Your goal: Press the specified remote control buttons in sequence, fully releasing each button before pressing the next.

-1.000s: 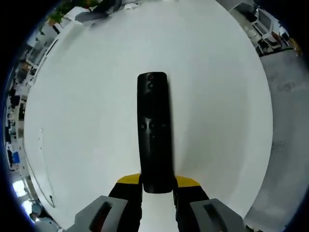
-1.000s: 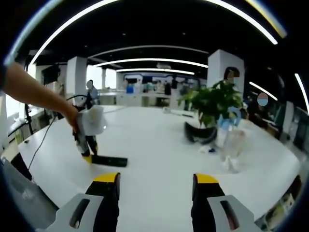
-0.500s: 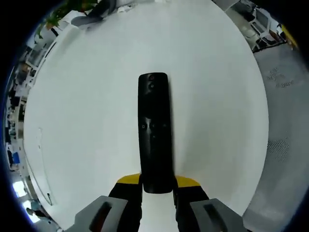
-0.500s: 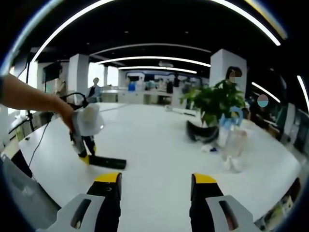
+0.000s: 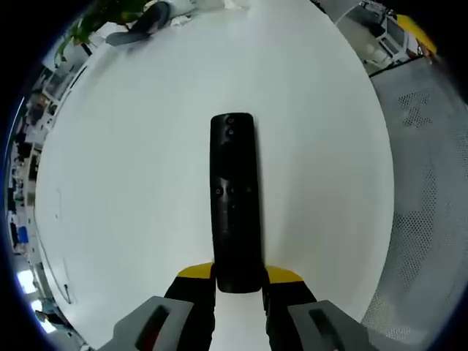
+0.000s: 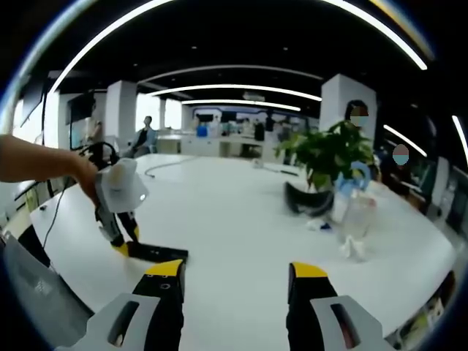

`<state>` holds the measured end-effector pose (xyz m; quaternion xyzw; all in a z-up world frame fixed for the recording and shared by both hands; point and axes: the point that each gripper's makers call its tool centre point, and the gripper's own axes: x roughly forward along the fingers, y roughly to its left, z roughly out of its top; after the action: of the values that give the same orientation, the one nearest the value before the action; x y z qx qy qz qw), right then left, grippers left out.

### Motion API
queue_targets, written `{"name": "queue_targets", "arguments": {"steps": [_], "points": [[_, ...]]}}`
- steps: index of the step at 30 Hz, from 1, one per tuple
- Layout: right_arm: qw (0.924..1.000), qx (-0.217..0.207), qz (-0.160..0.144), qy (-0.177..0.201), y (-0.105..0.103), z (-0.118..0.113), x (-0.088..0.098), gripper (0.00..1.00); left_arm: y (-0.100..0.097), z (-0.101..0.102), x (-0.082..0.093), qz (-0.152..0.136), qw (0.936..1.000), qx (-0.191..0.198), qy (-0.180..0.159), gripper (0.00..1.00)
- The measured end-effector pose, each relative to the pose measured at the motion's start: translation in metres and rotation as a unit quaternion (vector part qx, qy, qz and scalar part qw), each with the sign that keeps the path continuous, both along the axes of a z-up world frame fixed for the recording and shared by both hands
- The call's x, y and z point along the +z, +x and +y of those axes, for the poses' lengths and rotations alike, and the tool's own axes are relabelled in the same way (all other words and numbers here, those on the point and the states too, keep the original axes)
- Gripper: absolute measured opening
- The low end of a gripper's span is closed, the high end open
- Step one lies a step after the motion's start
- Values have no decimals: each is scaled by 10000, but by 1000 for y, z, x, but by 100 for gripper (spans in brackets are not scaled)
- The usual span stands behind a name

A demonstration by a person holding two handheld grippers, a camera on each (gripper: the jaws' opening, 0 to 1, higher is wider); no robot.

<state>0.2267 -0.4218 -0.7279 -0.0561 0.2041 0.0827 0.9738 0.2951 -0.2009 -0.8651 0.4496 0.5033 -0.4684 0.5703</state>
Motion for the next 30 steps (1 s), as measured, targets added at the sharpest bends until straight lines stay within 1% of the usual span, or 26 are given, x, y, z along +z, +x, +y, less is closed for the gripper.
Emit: {"name": "queue_targets", "arguments": {"steps": [3,7,11,16,23,30], "points": [[10000,-16,1,17,0,-1,0,54,-3,0,0,-3,9998,51,-216,23],[10000,42,16,3,0,2,-1,54,-8,0,-1,-1,9993,81,-355,23],[10000,39,17,4,0,2,0,53,-15,-1,-1,-17,9991,49,-420,23],[10000,22,18,15,0,1,-1,53,-21,-1,-1,-30,9989,163,-448,23],[10000,31,28,24,-1,1,-1,52,-25,-1,-1,-28,9976,276,-634,24],[10000,66,64,8,0,2,-3,51,-34,-1,-1,-50,9955,394,-856,24]]}}
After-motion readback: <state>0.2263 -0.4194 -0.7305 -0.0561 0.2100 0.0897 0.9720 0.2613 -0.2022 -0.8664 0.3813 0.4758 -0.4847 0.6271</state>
